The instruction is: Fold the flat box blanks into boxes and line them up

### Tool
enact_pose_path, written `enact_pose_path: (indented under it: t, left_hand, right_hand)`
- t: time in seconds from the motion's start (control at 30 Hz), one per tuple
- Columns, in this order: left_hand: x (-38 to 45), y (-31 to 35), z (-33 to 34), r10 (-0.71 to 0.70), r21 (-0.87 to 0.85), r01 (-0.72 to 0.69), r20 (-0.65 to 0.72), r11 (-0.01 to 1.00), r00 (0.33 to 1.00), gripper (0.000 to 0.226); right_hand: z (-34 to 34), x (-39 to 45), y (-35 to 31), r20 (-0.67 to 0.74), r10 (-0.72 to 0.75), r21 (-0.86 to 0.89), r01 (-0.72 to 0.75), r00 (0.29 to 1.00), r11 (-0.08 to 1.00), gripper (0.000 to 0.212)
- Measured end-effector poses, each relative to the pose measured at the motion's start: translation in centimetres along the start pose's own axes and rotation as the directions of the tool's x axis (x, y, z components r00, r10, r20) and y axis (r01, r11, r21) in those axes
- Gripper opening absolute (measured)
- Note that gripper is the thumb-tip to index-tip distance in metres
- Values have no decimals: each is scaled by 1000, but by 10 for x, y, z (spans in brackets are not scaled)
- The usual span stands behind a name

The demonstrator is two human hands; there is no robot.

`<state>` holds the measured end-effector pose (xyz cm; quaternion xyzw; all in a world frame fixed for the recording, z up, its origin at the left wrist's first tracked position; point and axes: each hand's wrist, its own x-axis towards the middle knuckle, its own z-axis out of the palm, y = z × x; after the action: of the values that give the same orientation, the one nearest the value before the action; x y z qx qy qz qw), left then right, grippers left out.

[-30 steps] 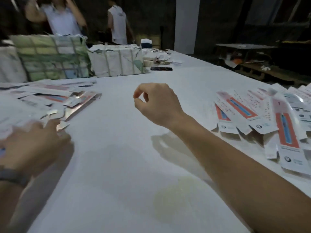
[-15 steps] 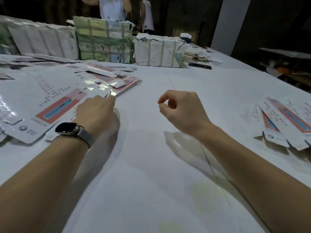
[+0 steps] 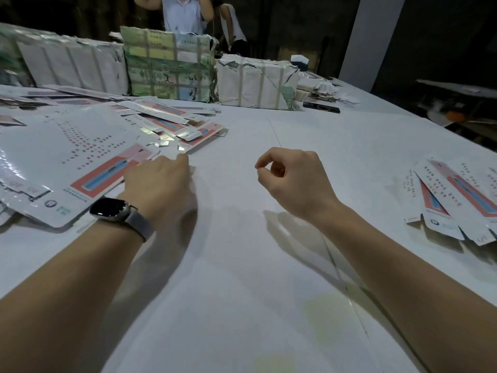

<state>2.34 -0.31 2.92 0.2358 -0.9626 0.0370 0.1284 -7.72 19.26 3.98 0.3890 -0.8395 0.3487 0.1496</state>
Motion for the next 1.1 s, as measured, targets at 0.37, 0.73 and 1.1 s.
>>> enact_pose_path:
  t: [0.37, 0.73, 1.1]
  left_hand:
    - [-9, 38, -44, 41, -860, -267, -277, 434, 960, 29]
    - [-23, 60, -31, 393, -883, 269, 107, -384, 913, 45]
    - [-22, 70, -8, 291, -940, 207, 125, -273, 948, 72]
  right_hand:
    - [-11, 6, -1, -295, -31, 261, 111, 955, 959, 33]
    - [-23, 3, -1, -47, 19, 352, -2, 999, 936, 53]
    - [-25, 4, -5, -246, 46, 503, 87, 968, 860, 25]
